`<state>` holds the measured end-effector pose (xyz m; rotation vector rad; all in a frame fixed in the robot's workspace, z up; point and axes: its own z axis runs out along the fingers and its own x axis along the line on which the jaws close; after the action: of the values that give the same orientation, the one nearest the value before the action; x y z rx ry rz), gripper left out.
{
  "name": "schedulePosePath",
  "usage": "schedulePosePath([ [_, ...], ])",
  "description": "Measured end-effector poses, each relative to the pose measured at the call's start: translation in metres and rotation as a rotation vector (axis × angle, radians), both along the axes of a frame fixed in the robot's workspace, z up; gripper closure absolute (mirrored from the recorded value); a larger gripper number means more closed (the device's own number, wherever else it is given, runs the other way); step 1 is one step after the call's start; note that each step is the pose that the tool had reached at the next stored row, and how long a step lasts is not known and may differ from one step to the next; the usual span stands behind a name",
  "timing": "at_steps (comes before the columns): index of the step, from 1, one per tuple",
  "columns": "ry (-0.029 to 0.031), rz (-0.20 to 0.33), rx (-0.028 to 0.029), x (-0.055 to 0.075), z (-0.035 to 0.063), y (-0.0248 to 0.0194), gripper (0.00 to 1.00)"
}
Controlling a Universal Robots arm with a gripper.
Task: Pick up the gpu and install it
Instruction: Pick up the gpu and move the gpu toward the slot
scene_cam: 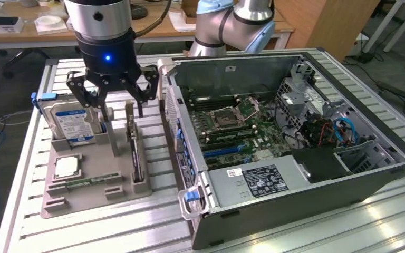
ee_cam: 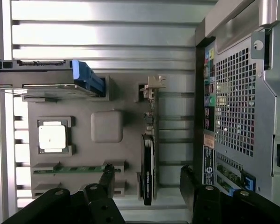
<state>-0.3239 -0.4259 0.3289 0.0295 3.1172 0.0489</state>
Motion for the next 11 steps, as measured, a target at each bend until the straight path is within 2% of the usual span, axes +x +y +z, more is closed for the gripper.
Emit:
schedulePosePath([
  [11, 0.0, 0.0, -0.0002, 0.0, -0.0083, -0.0001, 0.33],
])
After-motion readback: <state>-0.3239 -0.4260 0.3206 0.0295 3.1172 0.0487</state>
